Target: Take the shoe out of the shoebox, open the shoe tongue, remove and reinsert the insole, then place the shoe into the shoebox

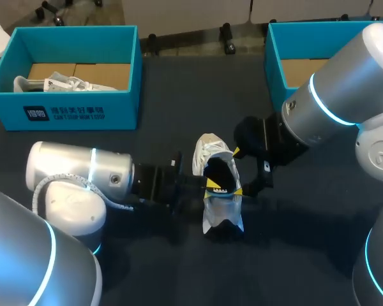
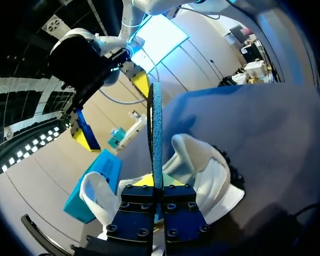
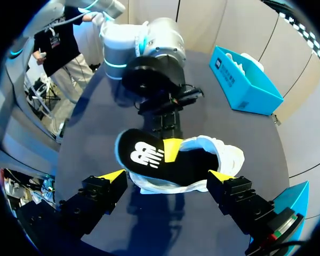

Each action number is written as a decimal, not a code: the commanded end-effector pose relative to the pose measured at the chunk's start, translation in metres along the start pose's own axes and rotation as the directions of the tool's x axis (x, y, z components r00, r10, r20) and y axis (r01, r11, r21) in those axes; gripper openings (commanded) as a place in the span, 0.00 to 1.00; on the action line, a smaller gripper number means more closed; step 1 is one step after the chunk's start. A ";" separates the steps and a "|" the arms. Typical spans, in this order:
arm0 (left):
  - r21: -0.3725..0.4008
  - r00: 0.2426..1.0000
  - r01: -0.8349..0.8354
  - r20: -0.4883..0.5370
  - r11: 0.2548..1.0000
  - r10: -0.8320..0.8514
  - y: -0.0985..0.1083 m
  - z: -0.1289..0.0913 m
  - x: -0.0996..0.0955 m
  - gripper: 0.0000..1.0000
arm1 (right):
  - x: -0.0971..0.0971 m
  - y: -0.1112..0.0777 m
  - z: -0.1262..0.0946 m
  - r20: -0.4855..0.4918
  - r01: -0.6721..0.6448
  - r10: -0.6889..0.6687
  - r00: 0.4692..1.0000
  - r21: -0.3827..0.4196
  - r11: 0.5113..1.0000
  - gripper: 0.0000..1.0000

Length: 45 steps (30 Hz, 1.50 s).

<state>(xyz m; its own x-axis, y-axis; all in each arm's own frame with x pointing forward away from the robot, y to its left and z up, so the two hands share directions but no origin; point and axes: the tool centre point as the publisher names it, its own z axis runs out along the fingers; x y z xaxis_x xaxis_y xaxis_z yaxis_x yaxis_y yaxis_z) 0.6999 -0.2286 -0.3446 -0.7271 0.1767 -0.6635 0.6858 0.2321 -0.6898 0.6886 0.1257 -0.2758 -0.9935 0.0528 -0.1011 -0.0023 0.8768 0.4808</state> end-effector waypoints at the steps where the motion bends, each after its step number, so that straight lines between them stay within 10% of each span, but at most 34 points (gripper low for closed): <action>1: -0.010 1.000 -0.007 0.014 1.000 0.008 0.006 0.013 -0.003 0.00 | 0.001 0.000 0.002 0.002 0.000 0.000 1.000 0.000 1.000 1.00; 7: -0.030 1.000 -0.008 0.019 1.000 0.009 0.009 0.010 -0.006 0.01 | 0.001 0.000 0.002 0.002 0.000 0.000 1.000 0.000 1.000 1.00; 10: -0.009 1.000 -0.004 0.022 1.000 0.004 -0.001 0.004 -0.007 0.58 | 0.001 0.000 0.002 0.002 0.000 0.000 1.000 0.000 1.000 1.00; 13: 0.020 0.999 0.010 0.034 1.000 -0.011 -0.011 -0.003 -0.008 0.65 | 0.001 0.000 0.002 0.002 0.000 0.000 1.000 0.000 1.000 1.00; 21: 0.044 1.000 0.000 0.010 0.999 -0.001 -0.025 -0.013 -0.007 0.33 | 0.001 0.000 0.002 0.002 0.000 0.000 1.000 0.000 1.000 1.00; 24: 0.045 1.000 -0.005 -0.012 0.999 0.005 -0.025 -0.010 -0.003 0.00 | 0.001 0.000 0.002 0.002 0.000 0.000 1.000 0.000 1.000 1.00; 45: 0.031 0.994 -0.109 0.024 0.994 0.108 0.011 0.007 -0.007 0.00 | 0.001 0.000 0.002 0.002 0.000 0.000 1.000 0.000 1.000 1.00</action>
<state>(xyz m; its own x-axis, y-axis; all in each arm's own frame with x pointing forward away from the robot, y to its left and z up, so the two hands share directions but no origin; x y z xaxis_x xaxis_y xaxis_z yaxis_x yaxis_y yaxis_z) 0.7126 -0.2317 -0.3474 -0.6482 0.1827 -0.7392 0.7613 0.1780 -0.6235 0.6886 0.1257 -0.2758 -0.9935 0.0528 -0.1011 -0.0024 0.8768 0.4808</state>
